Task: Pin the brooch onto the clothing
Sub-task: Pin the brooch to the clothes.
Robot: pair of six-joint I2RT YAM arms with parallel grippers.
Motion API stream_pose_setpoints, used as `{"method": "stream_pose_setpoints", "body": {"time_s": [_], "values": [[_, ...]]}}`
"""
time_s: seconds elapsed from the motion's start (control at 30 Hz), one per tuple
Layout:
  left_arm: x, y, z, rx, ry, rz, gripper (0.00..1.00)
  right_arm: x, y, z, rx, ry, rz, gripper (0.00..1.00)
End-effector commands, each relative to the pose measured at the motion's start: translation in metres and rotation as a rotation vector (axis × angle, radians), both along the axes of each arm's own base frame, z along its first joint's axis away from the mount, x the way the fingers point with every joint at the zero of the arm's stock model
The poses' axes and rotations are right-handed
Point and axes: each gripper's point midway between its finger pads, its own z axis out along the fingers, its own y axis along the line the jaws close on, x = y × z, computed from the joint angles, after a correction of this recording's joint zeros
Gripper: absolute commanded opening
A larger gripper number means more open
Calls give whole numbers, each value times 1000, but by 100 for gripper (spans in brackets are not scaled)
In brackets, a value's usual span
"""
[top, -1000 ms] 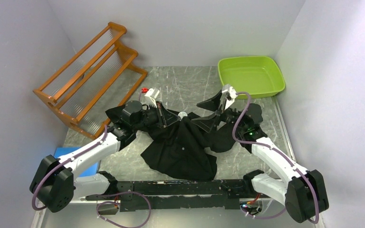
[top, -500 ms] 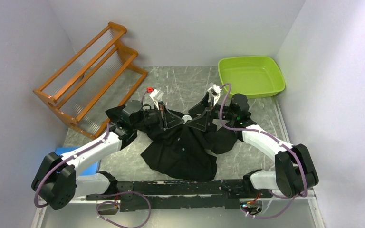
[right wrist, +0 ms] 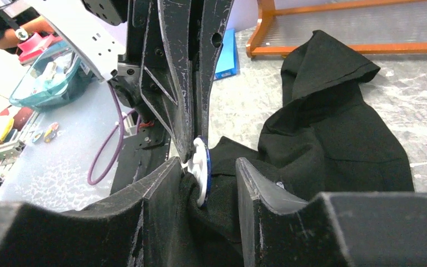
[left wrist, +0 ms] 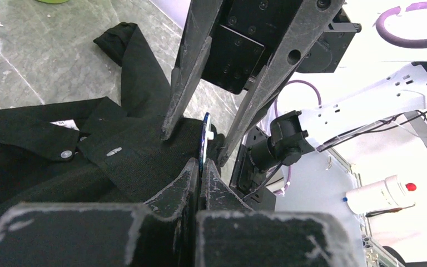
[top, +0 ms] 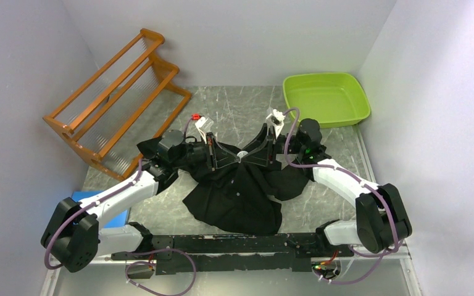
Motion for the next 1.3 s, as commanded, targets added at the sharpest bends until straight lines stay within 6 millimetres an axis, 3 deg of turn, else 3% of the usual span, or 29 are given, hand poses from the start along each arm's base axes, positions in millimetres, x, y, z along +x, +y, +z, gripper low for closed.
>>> {"method": "stream_pose_setpoints", "body": {"time_s": [0.0, 0.13, 0.2, 0.3, 0.4, 0.57, 0.8, 1.03, 1.17, 1.27], "values": [[-4, -4, 33, -54, -98, -43, 3, 1, 2, 14, 11, -90, 33, 46], [-3, -1, 33, -40, -104, -24, 3, -4, -1, 11, -2, -119, 34, 62], [-3, 0, 34, -37, -107, -20, 3, -7, -3, 11, -4, -134, 33, 65], [-4, 0, 34, -38, -107, -22, 3, -11, -4, 12, 3, -149, 28, 51], [-4, -1, 35, -44, -107, -26, 3, -11, -4, 14, 5, -147, 29, 47], [-4, -1, 37, -47, -105, -31, 3, -7, -2, 12, -10, -114, 36, 27], [-4, -1, 39, -45, -110, -28, 3, -6, -3, 7, -30, -115, 35, 26], [-5, -2, 43, -41, -119, -36, 3, 11, -1, 2, -81, -67, -37, 3], [-6, -3, 43, -24, -122, -38, 3, 20, -1, -5, -128, -34, -83, 3], [-7, -5, 44, -21, -126, -45, 3, 20, 1, -6, -141, -44, -75, 18]]}}
